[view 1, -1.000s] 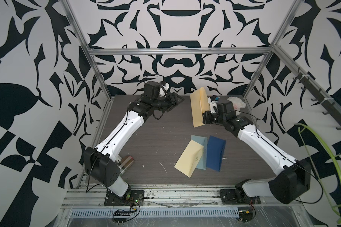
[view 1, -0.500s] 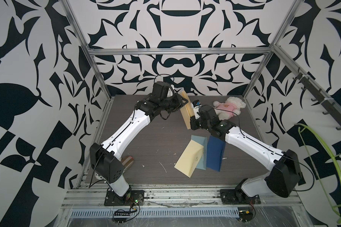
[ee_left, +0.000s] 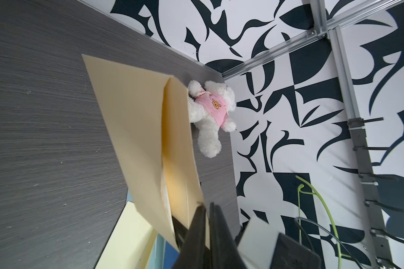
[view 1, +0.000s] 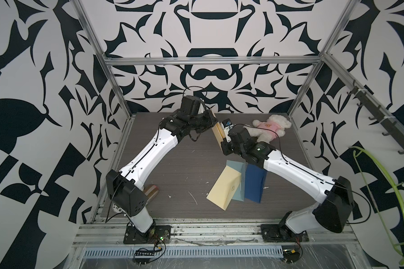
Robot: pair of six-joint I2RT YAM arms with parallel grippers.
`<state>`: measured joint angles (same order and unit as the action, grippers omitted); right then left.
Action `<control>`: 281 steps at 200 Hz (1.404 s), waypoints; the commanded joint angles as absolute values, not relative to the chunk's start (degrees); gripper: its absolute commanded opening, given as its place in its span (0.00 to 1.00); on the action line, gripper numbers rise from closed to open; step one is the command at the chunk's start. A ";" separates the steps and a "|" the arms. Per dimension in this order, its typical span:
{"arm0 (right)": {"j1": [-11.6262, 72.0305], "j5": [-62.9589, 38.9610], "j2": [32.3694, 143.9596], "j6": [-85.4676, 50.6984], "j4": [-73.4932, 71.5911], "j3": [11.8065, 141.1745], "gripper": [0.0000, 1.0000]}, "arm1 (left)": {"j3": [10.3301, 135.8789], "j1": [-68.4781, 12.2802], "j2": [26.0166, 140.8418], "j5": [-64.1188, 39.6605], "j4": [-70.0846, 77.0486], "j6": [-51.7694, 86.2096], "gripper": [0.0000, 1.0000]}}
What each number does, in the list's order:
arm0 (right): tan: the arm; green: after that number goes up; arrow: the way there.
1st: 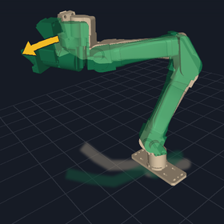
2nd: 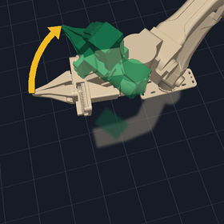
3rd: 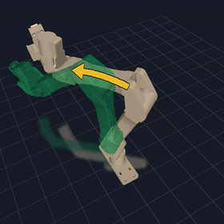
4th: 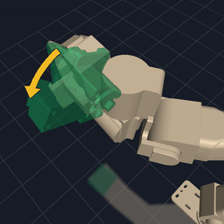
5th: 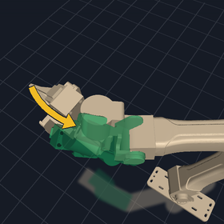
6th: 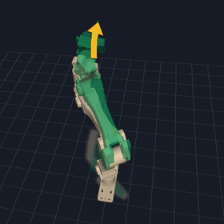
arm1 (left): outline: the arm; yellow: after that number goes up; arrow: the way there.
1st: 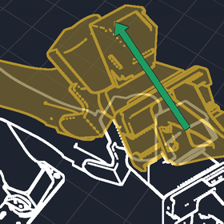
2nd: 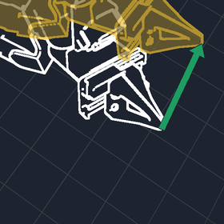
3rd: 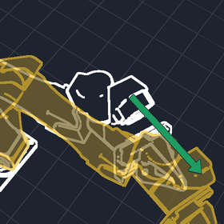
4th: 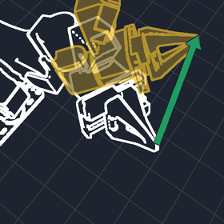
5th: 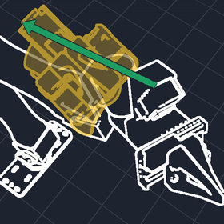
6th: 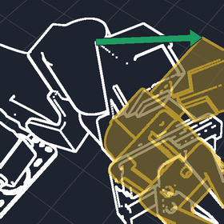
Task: Take the letter paper out of the envelope
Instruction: Take out the letter paper from the envelope.
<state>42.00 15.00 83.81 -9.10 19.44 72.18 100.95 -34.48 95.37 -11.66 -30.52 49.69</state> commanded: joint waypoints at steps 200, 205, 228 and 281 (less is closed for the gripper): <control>46.55 18.29 82.23 -9.67 22.67 76.39 0.00 | 101.74 -34.29 93.86 -7.17 -34.34 49.24 0.05; 46.81 18.59 82.21 -9.59 22.66 76.38 0.00 | 101.80 -34.28 94.02 -7.27 -34.36 49.14 0.04; 47.63 19.75 81.86 -9.59 22.59 76.37 0.00 | 101.99 -34.28 94.46 -7.43 -35.05 48.88 0.01; 49.81 22.04 81.97 -8.70 23.33 77.69 0.00 | 103.06 -34.28 95.22 -5.21 -37.74 47.13 0.01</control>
